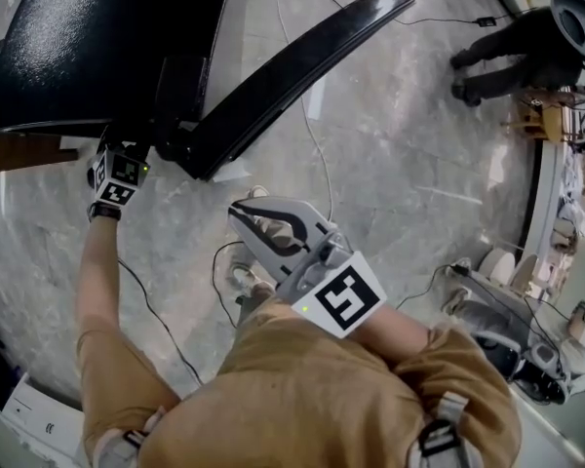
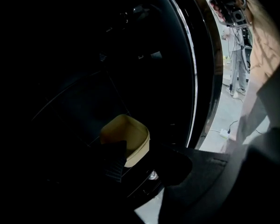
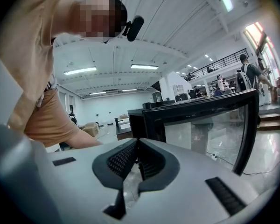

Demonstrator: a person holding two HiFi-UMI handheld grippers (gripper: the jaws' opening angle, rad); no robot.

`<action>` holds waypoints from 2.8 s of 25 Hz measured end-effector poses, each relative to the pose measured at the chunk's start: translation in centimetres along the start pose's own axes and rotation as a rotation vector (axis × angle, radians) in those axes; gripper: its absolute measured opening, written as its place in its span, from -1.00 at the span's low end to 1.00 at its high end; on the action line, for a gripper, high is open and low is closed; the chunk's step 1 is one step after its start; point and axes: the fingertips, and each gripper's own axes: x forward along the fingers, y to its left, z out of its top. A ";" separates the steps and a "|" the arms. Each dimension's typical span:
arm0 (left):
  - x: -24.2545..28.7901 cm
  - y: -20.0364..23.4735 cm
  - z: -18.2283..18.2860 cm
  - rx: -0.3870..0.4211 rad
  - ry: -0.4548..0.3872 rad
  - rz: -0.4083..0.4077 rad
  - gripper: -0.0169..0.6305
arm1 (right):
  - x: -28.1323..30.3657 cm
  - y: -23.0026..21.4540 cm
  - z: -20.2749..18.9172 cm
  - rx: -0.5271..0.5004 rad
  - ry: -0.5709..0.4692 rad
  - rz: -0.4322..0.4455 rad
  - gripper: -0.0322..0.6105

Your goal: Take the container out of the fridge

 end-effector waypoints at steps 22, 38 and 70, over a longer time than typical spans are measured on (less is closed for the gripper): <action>5.9 -0.6 -2.3 0.268 0.176 -0.108 -0.49 | 2.5 -0.5 -3.5 0.003 0.090 0.013 -0.88; 5.0 -2.3 -3.3 0.284 0.250 -0.119 -0.86 | 1.8 -0.3 -3.7 0.013 0.099 0.033 -0.88; -7.9 -6.6 3.7 0.088 0.021 0.007 -0.89 | -2.4 5.6 0.3 -0.085 -0.016 0.054 -0.88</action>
